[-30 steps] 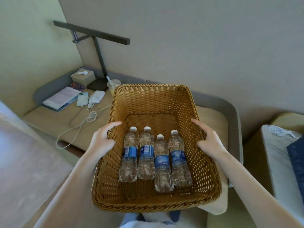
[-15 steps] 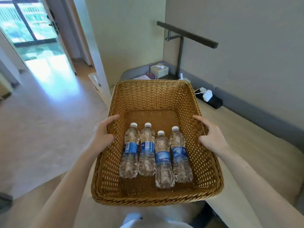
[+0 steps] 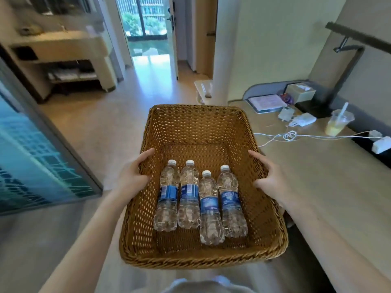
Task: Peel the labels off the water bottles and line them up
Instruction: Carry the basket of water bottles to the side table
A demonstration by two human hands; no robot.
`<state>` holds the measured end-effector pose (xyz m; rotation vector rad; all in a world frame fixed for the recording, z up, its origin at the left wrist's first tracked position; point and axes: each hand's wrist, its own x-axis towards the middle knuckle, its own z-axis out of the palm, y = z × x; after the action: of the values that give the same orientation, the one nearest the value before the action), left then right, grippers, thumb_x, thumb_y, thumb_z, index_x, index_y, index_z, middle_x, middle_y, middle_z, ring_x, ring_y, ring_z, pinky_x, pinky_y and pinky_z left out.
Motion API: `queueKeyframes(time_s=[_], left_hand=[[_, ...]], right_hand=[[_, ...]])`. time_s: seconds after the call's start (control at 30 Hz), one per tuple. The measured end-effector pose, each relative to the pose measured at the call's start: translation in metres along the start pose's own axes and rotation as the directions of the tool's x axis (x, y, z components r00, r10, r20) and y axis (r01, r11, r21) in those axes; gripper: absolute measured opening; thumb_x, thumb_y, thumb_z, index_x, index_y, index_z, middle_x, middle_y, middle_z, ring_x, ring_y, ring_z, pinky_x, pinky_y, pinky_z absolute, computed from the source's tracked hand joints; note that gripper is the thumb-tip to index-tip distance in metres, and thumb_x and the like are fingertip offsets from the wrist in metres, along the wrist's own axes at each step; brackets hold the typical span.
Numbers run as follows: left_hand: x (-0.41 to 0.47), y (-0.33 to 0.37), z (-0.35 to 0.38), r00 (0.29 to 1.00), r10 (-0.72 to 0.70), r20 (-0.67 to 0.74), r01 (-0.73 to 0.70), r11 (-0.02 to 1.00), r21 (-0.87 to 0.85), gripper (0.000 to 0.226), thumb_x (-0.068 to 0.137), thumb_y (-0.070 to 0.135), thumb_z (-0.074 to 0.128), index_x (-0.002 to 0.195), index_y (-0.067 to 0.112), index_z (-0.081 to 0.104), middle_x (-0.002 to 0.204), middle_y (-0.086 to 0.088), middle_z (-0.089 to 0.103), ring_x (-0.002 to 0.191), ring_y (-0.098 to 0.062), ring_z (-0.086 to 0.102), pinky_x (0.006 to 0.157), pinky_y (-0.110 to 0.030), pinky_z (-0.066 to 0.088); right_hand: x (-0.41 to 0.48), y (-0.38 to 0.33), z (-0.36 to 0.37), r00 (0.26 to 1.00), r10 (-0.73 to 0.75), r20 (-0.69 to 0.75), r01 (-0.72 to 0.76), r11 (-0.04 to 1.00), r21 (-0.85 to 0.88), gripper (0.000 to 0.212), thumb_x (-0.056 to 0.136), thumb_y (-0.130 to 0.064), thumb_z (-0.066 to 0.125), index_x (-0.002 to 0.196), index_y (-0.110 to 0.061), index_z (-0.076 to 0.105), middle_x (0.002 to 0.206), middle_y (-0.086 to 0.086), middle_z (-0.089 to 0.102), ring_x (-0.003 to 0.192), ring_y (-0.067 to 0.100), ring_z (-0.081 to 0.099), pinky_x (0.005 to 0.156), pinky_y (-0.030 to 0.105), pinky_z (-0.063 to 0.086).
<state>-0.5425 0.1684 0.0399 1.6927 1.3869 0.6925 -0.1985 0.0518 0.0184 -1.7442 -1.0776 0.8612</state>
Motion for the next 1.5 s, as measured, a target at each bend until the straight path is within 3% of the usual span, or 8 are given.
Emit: queueKeyframes(time_s=[0.13, 0.3, 0.53, 0.67, 0.8, 0.97, 1.23, 1.5], left_hand=[[-0.029, -0.042, -0.055, 0.991, -0.039, -0.128, 0.039, 0.999, 0.002, 0.081, 0.082, -0.020, 0.058, 0.150, 0.023, 0.047, 0.140, 0.007, 0.047, 0.127, -0.007, 0.044, 0.082, 0.003, 0.039], [-0.064, -0.082, -0.108, 0.947, -0.146, -0.287, 0.151, 0.988, -0.004, 0.079, 0.081, -0.018, 0.060, 0.149, 0.021, 0.049, 0.147, -0.002, 0.053, 0.130, -0.014, 0.052, 0.104, -0.020, 0.040], [-0.094, -0.116, -0.144, 0.809, -0.302, -0.504, 0.318, 0.947, -0.057, 0.082, 0.075, -0.016, 0.060, 0.147, 0.022, 0.052, 0.145, -0.001, 0.056, 0.129, -0.012, 0.052, 0.106, -0.022, 0.037], [-0.095, -0.130, -0.147, 0.690, -0.395, -0.606, 0.408, 0.904, -0.124, 0.082, 0.077, -0.015, 0.060, 0.147, 0.027, 0.052, 0.146, 0.003, 0.055, 0.127, -0.009, 0.052, 0.100, -0.015, 0.037], [-0.081, -0.137, -0.141, 0.562, -0.448, -0.695, 0.463, 0.867, -0.185, 0.082, 0.078, -0.016, 0.061, 0.147, 0.026, 0.051, 0.147, 0.003, 0.055, 0.130, -0.012, 0.052, 0.103, -0.020, 0.037], [-0.058, -0.136, -0.119, 0.351, -0.522, -0.777, 0.507, 0.804, -0.311, 0.083, 0.079, -0.019, 0.063, 0.148, 0.024, 0.050, 0.149, 0.003, 0.053, 0.137, -0.014, 0.048, 0.109, -0.023, 0.033], [-0.034, -0.139, -0.111, 0.068, -0.600, -0.797, 0.496, 0.713, -0.495, 0.085, 0.080, -0.022, 0.061, 0.149, 0.026, 0.048, 0.149, 0.006, 0.052, 0.136, -0.012, 0.045, 0.109, -0.026, 0.033], [-0.030, -0.193, -0.164, -0.071, -0.624, -0.778, 0.517, 0.644, -0.564, 0.088, 0.079, -0.021, 0.061, 0.149, 0.029, 0.047, 0.149, 0.006, 0.052, 0.134, -0.012, 0.047, 0.101, -0.019, 0.037]], right_hand=[[0.018, -0.021, 0.072, 0.988, -0.050, 0.145, 0.045, 0.998, 0.041, 0.094, 0.073, 0.026, 0.055, 0.142, -0.038, 0.054, 0.136, -0.006, 0.059, 0.117, 0.011, 0.062, 0.093, 0.032, 0.057], [0.046, -0.046, 0.148, 0.912, -0.096, 0.399, 0.078, 0.995, 0.060, 0.091, 0.077, 0.026, 0.056, 0.143, -0.037, 0.052, 0.141, -0.006, 0.050, 0.118, 0.004, 0.054, 0.073, 0.005, 0.052], [0.101, -0.074, 0.244, 0.762, -0.133, 0.633, 0.109, 0.991, 0.078, 0.098, 0.072, 0.032, 0.058, 0.142, -0.036, 0.052, 0.143, -0.004, 0.052, 0.119, 0.006, 0.058, 0.079, 0.019, 0.059], [0.140, -0.094, 0.296, 0.665, -0.161, 0.730, 0.181, 0.982, 0.052, 0.100, 0.071, 0.034, 0.058, 0.142, -0.036, 0.051, 0.140, -0.007, 0.051, 0.101, -0.001, 0.064, 0.079, 0.030, 0.063], [0.187, -0.114, 0.342, 0.551, -0.180, 0.814, 0.255, 0.966, 0.041, 0.099, 0.071, 0.035, 0.054, 0.145, -0.031, 0.049, 0.141, -0.007, 0.049, 0.092, -0.006, 0.066, 0.064, 0.016, 0.058], [0.249, -0.146, 0.396, 0.357, -0.155, 0.921, 0.393, 0.920, 0.002, 0.103, 0.076, 0.029, 0.054, 0.143, -0.049, 0.048, 0.158, -0.009, 0.038, 0.047, 0.011, 0.055, 0.039, 0.023, 0.042], [0.291, -0.189, 0.485, 0.083, -0.140, 0.987, 0.512, 0.855, 0.078, 0.104, 0.077, 0.027, 0.055, 0.140, -0.056, 0.047, 0.162, -0.012, 0.032, 0.045, 0.013, 0.050, 0.038, 0.021, 0.040], [0.284, -0.211, 0.606, -0.038, -0.104, 0.994, 0.538, 0.836, 0.108, 0.102, 0.078, 0.027, 0.054, 0.141, -0.053, 0.048, 0.161, -0.011, 0.035, 0.037, 0.013, 0.042, 0.036, 0.024, 0.036]])
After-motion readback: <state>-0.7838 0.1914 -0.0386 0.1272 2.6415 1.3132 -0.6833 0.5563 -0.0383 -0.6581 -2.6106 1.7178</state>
